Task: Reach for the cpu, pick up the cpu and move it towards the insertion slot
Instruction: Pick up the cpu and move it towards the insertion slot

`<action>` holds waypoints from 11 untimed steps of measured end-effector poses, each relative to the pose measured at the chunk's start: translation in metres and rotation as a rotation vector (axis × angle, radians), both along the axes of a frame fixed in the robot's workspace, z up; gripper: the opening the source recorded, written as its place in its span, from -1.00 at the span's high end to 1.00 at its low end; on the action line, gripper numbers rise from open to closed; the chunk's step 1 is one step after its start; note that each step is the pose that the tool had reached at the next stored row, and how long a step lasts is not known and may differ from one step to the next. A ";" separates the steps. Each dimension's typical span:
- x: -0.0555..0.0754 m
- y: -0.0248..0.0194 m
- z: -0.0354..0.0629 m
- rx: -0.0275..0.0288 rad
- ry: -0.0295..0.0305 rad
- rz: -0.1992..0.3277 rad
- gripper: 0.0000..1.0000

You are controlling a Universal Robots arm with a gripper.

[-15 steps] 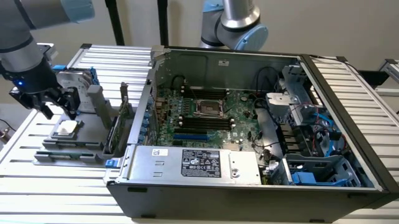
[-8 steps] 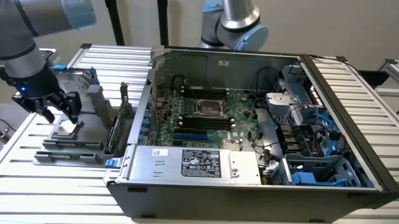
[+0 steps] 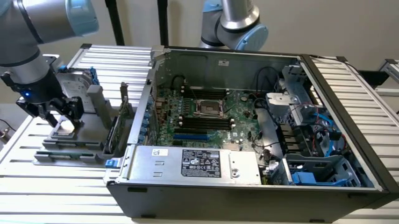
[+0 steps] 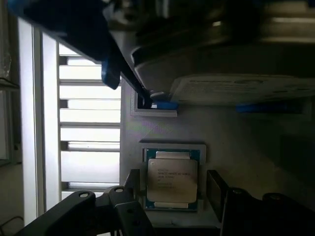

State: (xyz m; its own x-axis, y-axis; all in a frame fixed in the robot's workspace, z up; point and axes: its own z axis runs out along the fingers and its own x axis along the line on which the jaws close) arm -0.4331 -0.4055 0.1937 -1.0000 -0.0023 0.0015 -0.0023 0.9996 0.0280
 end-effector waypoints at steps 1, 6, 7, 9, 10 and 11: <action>0.000 0.0000 -0.0008 -0.0007 0.0000 0.000 -0.31; 0.000 0.0000 -0.0047 -0.0062 0.0000 0.000 -0.31; 0.000 0.0000 -0.0054 -0.0074 0.0000 0.000 -0.31; 0.000 0.0000 -0.0067 -0.0095 0.0001 0.000 -0.31; 0.000 -0.0001 -0.0071 -0.0103 0.0003 0.000 -0.31; 0.000 0.0000 -0.0072 -0.0107 0.0005 0.000 -0.31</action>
State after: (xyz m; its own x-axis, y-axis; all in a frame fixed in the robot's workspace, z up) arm -0.4331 -0.4055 0.1865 -1.0000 -0.0021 0.0020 -0.0021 0.9998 0.0173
